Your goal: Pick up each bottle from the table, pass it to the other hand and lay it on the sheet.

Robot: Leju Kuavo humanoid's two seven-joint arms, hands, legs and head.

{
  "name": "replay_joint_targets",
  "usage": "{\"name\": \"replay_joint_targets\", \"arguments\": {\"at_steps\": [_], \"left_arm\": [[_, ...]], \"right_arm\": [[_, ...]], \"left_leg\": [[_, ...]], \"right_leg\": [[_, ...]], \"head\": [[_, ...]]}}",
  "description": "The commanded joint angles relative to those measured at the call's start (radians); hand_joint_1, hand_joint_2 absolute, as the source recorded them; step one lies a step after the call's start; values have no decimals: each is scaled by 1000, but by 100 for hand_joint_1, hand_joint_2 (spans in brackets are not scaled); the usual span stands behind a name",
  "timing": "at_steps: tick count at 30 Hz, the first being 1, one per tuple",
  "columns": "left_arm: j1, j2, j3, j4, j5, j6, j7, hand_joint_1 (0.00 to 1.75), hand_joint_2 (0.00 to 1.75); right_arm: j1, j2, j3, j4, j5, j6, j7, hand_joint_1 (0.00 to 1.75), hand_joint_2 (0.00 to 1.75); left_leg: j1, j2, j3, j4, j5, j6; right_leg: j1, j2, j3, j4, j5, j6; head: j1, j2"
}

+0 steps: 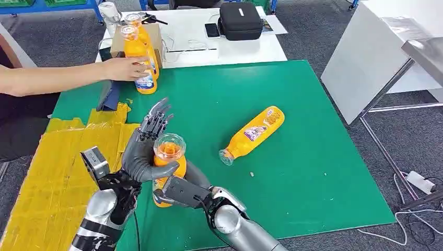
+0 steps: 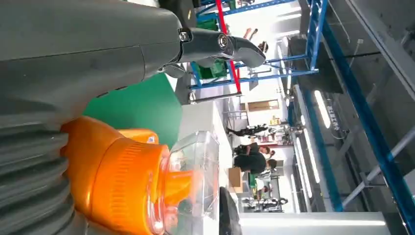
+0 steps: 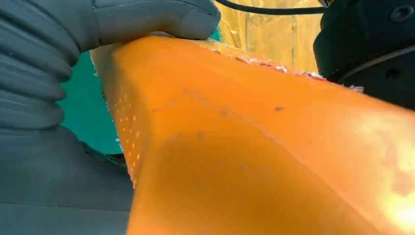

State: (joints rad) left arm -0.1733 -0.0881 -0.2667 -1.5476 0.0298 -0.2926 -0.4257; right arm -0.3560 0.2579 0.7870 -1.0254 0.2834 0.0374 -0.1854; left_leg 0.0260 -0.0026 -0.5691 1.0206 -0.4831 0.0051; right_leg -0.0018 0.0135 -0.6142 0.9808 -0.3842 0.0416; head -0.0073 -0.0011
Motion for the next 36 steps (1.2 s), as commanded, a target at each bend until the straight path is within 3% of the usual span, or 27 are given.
{"name": "replay_joint_targets", "arguments": {"at_steps": [1,4,5,28,36], "left_arm": [[-64,4,-54,89,-3,-1,10,0,175],[-67,2,-50,94,-2,1,10,0,175],[-69,3,-46,100,-3,0,10,175,175],[-89,27,-64,109,-73,-13,-21,175,175],[-235,256,-157,298,-266,-102,-20,175,175]], "right_arm": [[-37,18,123,91,17,19,1,175,175],[-43,15,142,91,25,25,3,175,175],[-44,16,152,94,26,25,3,175,175],[-47,11,165,112,20,18,0,175,175],[-90,13,185,156,1,47,6,175,175]], "left_leg": [[-1,-1,1,0,0,0],[-2,-2,1,-1,1,1],[-1,-1,1,0,1,1],[-1,-1,0,0,1,1],[-1,-1,1,-1,1,0]], "right_leg": [[0,-2,1,0,0,-1],[-1,-3,1,1,-1,-1],[0,-2,0,1,0,-1],[0,-2,0,1,0,-1],[-1,-2,0,1,0,-1]], "head": [[0,0],[0,0],[0,0],[0,0],[0,0]]}}
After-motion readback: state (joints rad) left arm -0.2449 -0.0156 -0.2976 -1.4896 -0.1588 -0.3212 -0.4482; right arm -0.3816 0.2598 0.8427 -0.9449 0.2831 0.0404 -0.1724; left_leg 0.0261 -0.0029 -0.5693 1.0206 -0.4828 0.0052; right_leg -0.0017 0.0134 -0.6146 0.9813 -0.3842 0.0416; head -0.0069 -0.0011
